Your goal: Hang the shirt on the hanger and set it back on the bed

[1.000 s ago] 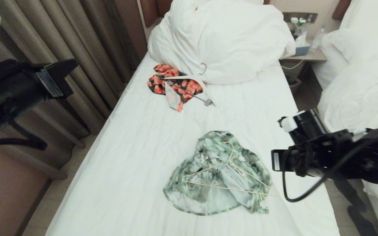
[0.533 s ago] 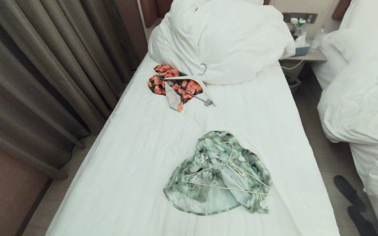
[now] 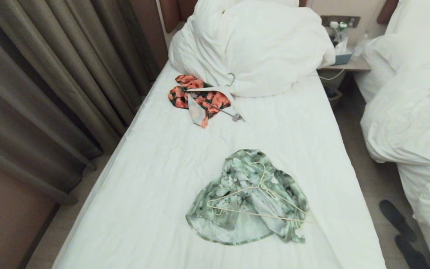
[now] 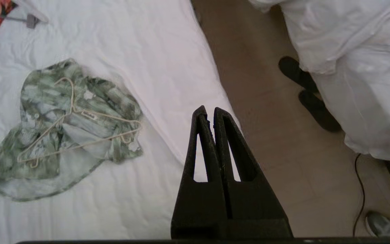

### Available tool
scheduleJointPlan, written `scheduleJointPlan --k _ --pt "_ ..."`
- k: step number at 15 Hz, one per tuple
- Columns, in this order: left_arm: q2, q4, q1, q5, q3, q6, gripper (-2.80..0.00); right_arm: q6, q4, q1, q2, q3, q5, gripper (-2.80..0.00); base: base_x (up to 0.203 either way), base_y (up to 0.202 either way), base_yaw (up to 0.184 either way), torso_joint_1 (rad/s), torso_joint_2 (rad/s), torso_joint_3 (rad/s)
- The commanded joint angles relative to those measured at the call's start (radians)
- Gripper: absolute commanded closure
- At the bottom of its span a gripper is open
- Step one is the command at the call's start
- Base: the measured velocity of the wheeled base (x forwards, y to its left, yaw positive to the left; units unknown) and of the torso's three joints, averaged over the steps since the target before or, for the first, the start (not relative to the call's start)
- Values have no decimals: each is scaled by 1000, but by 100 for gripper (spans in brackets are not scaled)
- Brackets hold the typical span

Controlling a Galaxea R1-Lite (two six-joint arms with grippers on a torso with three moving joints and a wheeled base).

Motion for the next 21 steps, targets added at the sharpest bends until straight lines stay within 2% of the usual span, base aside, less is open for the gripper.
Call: scheduleJointPlan --k 1,4,7,10,12,13,15,17,21 --pt "-54 -2 9 -19 59 2 0 0 6 -32 -107 40 17 0 0 0 0 0 0 0" --pt "-82 -3 18 -26 126 19 0 -4 3 -62 -208 116 207 0 0 0 0 0 0 0" --pt "-159 4 33 -28 189 65 0 -30 -118 -68 -260 246 283 0 0 0 0 0 0 0" --pt "-167 5 35 -28 241 69 0 -126 -260 -70 -333 379 378 0 0 0 0 0 0 0" --pt "-177 6 35 -28 283 73 0 -168 -369 -69 -334 450 394 0 0 0 0 0 0 0" --pt "-195 32 36 -35 303 82 0 -215 -397 -69 -334 490 396 0 0 0 0 0 0 0" --pt "-277 152 36 -48 298 101 0 -280 -445 -69 -334 550 397 0 0 0 0 0 0 0" --pt "-299 215 36 -68 296 150 0 -298 -449 -69 -334 563 398 0 0 0 0 0 0 0" --pt "-299 226 36 -81 296 129 0 -360 -451 -70 -334 586 384 0 0 0 0 0 0 0"
